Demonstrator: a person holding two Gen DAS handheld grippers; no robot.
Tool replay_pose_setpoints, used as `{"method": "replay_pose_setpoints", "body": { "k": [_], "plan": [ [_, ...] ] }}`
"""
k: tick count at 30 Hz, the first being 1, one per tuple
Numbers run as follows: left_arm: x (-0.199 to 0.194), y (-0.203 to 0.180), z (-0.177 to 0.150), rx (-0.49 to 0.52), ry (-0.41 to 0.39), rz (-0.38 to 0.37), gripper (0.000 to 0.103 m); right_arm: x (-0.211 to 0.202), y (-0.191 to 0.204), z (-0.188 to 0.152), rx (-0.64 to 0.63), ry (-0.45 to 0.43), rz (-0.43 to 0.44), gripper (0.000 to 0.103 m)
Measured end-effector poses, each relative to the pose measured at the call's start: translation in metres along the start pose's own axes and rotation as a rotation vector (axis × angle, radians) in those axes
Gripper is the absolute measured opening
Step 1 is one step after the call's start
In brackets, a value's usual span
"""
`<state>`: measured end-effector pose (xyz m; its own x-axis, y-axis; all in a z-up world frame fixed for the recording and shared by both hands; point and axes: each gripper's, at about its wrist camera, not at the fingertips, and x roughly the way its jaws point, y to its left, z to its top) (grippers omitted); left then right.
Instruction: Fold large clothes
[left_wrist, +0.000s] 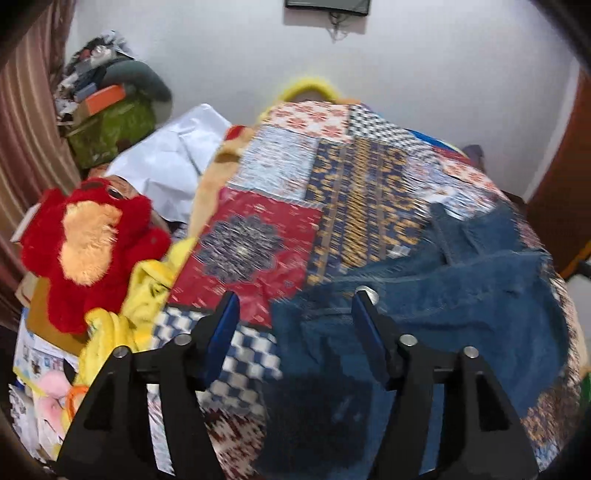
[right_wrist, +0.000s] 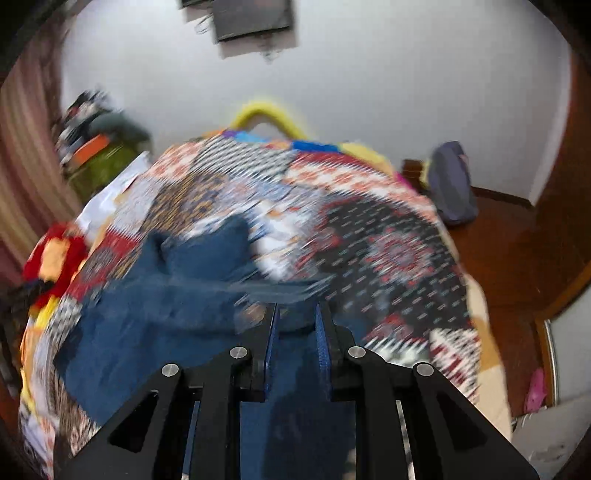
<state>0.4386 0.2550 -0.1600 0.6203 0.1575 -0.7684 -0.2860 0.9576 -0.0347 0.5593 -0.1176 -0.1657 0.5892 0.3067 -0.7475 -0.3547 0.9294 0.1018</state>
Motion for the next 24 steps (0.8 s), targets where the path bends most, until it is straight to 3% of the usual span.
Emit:
{"method": "replay_pose_setpoints", "body": {
  "k": [2,7,15,18,22,24],
  "plan": [
    [-0.003,-0.008,-0.007,-0.003,0.015,-0.049,0.072,0.001,0.023,-0.013,-0.035,0.026,0.049,0.015],
    [-0.001,-0.029,-0.028,0.028,0.067,-0.143,0.073,0.013,0.082,-0.041,-0.135,0.076,0.149,0.015],
    [0.03,-0.073,-0.062,0.105,0.159,-0.199,0.074,0.044,0.156,-0.068,-0.254,0.148,0.252,0.015],
    [0.043,-0.089,-0.074,0.149,0.18,-0.188,0.075,0.064,0.164,-0.079,-0.284,0.197,0.231,0.015],
    [0.048,-0.1,-0.088,0.244,0.13,-0.106,0.092,0.062,0.167,-0.093,-0.411,0.146,0.207,0.015],
    [0.046,-0.101,-0.093,0.276,0.109,-0.091,0.094,0.059,0.167,-0.097,-0.473,0.127,0.149,0.015]
  ]
}}
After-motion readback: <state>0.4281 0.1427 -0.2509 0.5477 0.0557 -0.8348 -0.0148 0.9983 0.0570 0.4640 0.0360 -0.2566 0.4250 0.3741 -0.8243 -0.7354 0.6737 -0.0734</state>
